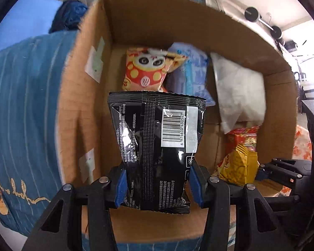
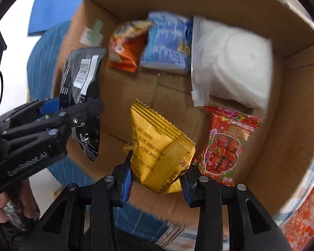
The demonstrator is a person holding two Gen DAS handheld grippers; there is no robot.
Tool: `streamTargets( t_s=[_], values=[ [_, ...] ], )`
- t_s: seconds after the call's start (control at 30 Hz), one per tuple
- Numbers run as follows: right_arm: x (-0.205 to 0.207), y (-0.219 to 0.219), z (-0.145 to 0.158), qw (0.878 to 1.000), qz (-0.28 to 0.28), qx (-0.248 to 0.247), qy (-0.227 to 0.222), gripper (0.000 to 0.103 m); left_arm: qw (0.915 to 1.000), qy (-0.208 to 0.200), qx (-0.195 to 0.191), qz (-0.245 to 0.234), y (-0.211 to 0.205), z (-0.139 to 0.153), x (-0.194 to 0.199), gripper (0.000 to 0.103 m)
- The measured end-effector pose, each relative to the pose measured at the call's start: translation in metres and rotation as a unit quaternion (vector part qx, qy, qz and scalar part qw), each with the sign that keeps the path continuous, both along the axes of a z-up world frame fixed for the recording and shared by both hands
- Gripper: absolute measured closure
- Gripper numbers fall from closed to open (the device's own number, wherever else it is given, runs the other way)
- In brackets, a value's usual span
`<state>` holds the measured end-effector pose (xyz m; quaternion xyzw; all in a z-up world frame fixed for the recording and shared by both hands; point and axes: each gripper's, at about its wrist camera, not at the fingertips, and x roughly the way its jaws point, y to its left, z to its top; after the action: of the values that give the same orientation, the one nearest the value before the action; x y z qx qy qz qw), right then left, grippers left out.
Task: Organize snacks
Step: 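Lower both packs into the box and open both tools to release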
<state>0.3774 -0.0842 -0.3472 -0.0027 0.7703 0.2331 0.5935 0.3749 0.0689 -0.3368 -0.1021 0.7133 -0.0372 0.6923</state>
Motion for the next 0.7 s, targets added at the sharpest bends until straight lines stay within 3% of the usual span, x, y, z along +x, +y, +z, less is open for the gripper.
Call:
streamTargets(
  t_s=[0.17, 0.33, 0.5, 0.7],
  values=[
    [0.008, 0.006, -0.043, 0.999, 0.022, -0.004, 0.040, 0.062, 0.9991, 0.042, -0.003, -0.010, -0.002, -0.035, 0.011, 0.056],
    [0.014, 0.007, -0.067, 0.998, 0.032, -0.008, 0.061, 0.061, 0.9977, 0.064, -0.005, -0.021, -0.007, -0.055, 0.012, 0.055],
    [0.024, 0.005, -0.076, 0.997, 0.021, -0.023, 0.063, 0.059, 0.9968, 0.077, -0.011, -0.022, -0.011, -0.063, 0.015, 0.054],
    [0.033, -0.006, -0.065, 0.998, 0.002, -0.045, 0.044, 0.053, 0.9959, 0.090, -0.011, -0.006, -0.004, -0.064, 0.013, 0.053]
  ],
)
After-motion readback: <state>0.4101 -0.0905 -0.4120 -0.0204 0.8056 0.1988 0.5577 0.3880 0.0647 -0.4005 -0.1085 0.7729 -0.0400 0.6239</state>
